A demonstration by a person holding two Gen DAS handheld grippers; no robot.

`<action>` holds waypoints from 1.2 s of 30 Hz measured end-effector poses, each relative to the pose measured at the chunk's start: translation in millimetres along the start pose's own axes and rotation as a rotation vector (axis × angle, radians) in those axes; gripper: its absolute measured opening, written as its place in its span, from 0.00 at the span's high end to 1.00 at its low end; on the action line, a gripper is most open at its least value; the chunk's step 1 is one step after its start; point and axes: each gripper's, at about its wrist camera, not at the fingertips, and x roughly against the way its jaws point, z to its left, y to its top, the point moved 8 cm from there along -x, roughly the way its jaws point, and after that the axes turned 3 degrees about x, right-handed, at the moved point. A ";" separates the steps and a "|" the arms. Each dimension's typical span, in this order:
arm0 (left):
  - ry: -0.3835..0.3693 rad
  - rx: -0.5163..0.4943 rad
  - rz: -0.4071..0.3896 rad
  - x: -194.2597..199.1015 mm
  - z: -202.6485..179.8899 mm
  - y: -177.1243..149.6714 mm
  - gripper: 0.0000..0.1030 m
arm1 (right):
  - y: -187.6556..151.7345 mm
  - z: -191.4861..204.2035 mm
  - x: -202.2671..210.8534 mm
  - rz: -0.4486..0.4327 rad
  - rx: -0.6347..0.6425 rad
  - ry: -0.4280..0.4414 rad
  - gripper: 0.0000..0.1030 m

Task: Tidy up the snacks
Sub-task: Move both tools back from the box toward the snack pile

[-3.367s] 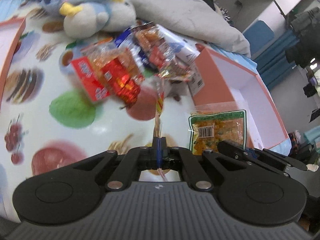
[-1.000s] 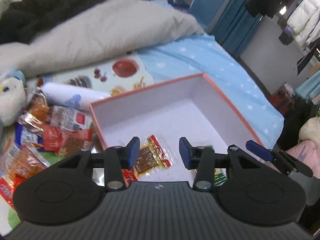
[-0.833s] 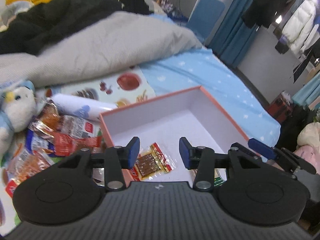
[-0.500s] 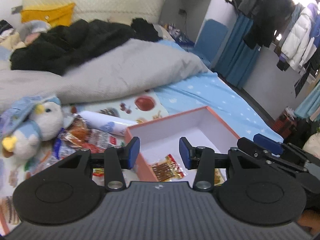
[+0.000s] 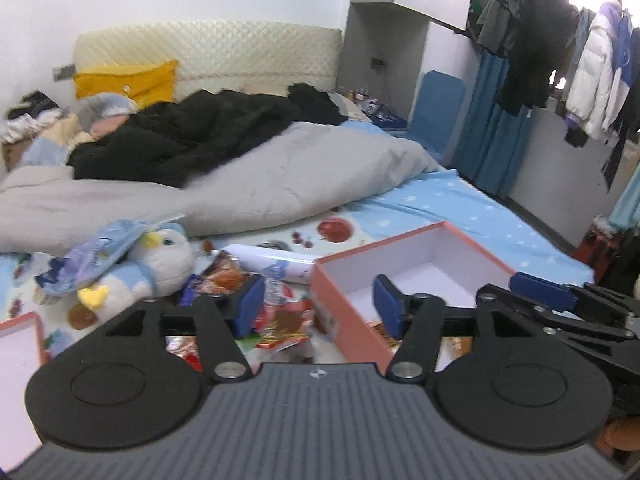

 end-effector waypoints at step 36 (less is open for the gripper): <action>0.194 0.148 0.116 -1.6 88.9 -137.4 0.05 | -115.4 54.1 -6.6 0.208 0.006 0.067 0.53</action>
